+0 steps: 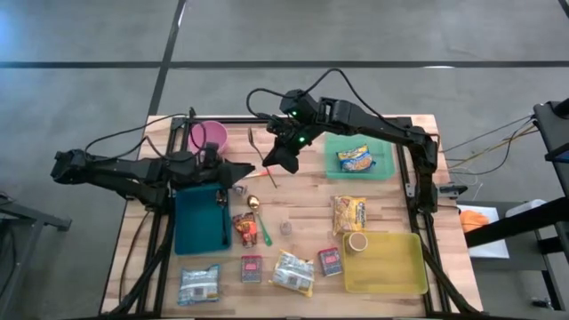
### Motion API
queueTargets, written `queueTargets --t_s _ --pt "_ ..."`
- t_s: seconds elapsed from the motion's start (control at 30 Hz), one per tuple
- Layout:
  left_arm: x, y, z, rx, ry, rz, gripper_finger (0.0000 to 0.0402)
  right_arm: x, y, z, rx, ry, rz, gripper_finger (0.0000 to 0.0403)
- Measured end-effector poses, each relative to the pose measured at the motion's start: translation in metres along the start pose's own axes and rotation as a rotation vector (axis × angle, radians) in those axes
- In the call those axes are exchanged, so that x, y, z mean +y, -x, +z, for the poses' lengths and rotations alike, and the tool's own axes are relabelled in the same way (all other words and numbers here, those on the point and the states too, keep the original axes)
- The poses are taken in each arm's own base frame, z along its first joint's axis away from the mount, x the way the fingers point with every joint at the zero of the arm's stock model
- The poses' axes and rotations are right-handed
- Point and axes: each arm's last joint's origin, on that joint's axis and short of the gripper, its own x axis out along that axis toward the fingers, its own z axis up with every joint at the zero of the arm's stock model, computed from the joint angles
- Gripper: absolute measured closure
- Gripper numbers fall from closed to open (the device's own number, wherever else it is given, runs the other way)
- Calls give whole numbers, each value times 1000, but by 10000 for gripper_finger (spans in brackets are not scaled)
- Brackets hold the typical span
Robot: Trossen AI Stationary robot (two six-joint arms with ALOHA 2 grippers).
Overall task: Pick & Place Food Item
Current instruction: Put the silver spoon into the blue bin
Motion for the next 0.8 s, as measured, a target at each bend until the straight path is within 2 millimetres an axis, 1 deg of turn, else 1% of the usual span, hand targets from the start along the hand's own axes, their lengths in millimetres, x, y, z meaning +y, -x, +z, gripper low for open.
queueTargets --t_s 0.23,0.33,0.57,0.8 --pt "-9 0 5 -60 -99 -85 126 -7 -9 -4 0 -26 3 385" --pt "-9 0 6 -82 -142 -82 126 -9 -13 -5 -9 -39 10 385" --pt "-8 -2 10 -140 -181 -43 126 -1 -17 -2 -37 -21 75 385" --pt "-9 -2 12 -154 -187 -64 126 0 -17 0 -57 -18 85 385"
